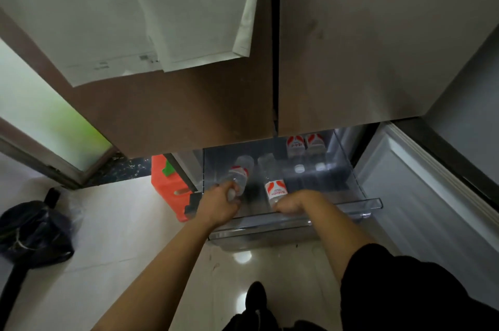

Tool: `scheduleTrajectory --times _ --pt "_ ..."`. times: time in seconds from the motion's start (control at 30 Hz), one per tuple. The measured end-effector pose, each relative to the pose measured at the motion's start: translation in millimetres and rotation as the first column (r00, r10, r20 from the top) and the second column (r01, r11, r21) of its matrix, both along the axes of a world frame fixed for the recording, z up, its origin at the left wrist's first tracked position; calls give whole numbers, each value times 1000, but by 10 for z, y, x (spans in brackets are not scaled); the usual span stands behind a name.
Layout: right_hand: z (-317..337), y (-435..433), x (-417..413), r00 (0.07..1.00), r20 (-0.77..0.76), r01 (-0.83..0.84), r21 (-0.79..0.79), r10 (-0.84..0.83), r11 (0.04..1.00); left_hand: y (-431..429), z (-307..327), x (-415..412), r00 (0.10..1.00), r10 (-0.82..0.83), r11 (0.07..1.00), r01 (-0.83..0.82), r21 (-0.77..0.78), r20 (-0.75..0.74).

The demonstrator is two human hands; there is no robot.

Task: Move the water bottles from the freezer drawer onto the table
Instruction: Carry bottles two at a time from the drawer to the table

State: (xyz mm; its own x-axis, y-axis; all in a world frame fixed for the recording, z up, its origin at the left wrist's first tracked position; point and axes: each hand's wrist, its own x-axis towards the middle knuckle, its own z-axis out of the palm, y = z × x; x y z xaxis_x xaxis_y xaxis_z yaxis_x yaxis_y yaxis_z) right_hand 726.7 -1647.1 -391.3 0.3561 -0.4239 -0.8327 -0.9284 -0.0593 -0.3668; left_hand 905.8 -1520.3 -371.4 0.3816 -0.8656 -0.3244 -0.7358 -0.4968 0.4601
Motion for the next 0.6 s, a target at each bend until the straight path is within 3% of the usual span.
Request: scheduleTrajectory --times 0.23,0.6 --pt "58 -47 72 1000 -22 1 28 0 1000 55 147 -79 984 122 955 -82 -285 127" --pt "88 -8 94 999 -3 42 36 -42 998 123 100 -145 965 242 940 -207 -271 100"
